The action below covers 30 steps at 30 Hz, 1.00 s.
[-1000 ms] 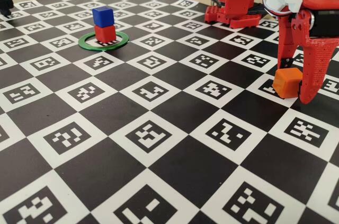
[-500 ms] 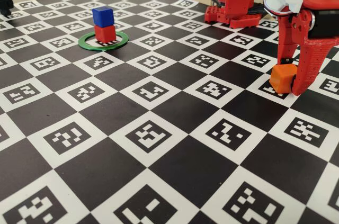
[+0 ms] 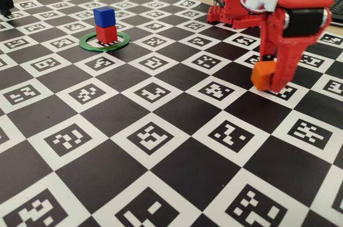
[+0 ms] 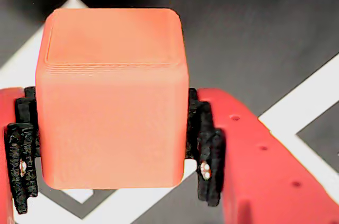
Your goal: Grab the red cube then put it in the green circle then put the blue cube on top and finally the orange cube on top
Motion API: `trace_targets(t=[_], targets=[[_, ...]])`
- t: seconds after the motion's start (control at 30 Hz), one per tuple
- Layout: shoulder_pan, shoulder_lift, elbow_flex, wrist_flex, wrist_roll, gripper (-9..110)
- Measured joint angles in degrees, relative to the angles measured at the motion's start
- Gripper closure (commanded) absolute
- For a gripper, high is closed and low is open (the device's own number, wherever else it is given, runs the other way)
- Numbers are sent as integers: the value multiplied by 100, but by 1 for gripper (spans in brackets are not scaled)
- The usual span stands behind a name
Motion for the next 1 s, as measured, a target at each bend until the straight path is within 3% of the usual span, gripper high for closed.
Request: trace_targets(t=[0.57,1.0], targets=[[2039,2145,0,1345,-422,95],[3929,2382,-44,1688,-1125,96]])
